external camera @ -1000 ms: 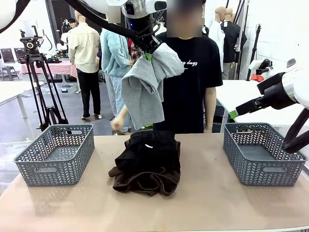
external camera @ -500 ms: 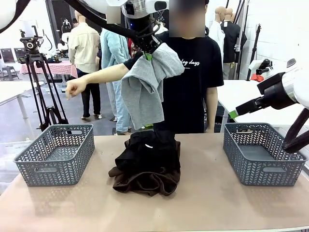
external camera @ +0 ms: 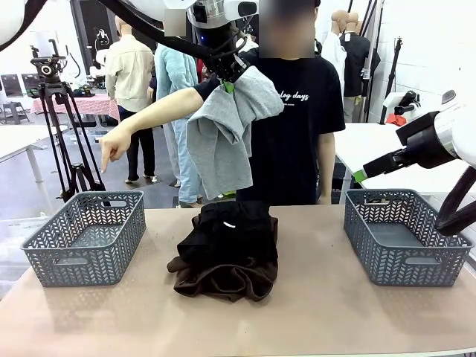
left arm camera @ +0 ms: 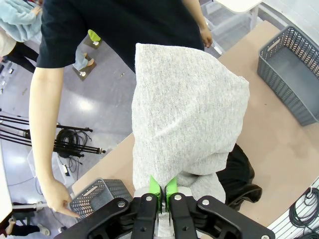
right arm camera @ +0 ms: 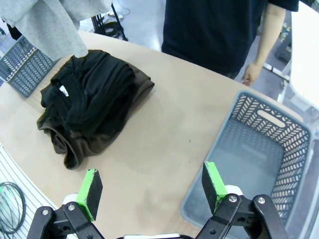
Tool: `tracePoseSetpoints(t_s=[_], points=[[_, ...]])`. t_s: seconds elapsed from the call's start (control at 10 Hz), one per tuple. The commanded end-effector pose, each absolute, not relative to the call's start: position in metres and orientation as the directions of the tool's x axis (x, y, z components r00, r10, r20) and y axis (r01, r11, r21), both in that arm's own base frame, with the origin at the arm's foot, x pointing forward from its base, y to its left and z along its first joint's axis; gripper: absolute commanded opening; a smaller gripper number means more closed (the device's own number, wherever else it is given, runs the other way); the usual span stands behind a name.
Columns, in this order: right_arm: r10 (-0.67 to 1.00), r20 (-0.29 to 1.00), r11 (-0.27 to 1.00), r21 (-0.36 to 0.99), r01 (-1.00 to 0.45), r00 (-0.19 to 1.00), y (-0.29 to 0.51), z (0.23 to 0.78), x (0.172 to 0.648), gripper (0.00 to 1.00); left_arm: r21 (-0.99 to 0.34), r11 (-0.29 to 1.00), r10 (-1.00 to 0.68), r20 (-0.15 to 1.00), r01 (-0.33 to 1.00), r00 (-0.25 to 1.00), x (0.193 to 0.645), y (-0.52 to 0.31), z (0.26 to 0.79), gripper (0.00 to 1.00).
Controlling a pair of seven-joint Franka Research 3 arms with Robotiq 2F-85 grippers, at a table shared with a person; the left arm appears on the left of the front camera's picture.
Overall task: Sort the tops and bottoms.
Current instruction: Sort the clothes according to human instructions.
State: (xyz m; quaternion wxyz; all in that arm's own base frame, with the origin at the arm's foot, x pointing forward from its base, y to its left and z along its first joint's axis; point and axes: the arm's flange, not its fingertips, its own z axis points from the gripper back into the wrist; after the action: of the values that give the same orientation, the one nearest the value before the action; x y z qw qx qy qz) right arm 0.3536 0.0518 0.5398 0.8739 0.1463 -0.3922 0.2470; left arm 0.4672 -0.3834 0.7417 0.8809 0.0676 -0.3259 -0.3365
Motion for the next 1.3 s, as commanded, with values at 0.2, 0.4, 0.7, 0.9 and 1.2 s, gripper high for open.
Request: tracePoseSetpoints(t_s=[0.2, 0.4, 0.7, 0.9, 1.2], points=[[0.303, 0.761, 0.834, 0.079, -0.546, 0.573, 0.052, 0.538, 0.355, 1.0, 0.325, 0.771, -0.628, 0.536, 0.548, 0.564, 0.465, -0.38, 0.746, 0.0], [0.303, 0.761, 0.834, 0.079, -0.546, 0.573, 0.052, 0.538, 0.355, 1.0, 0.325, 0.771, -0.628, 0.536, 0.548, 0.564, 0.465, -0.38, 0.746, 0.0], [0.303, 0.761, 0.834, 0.079, -0.546, 0.573, 0.052, 0.538, 0.355, 1.0, 0.372, 0.851, -0.525, 0.553, 0.372, 0.648, 0.464, -0.326, 0.761, 0.0], [0.303, 0.761, 0.834, 0.079, -0.546, 0.573, 0.052, 0.538, 0.355, 1.0, 0.341, 0.896, -0.432, 0.524, 0.284, 0.734, 0.464, -0.276, 0.753, 0.0], [0.303, 0.761, 0.834, 0.079, -0.546, 0.573, 0.052, 0.538, 0.355, 1.0, 0.382, 0.916, -0.319, 0.501, 0.124, 0.805, 0.456, -0.209, 0.719, 0.0]])
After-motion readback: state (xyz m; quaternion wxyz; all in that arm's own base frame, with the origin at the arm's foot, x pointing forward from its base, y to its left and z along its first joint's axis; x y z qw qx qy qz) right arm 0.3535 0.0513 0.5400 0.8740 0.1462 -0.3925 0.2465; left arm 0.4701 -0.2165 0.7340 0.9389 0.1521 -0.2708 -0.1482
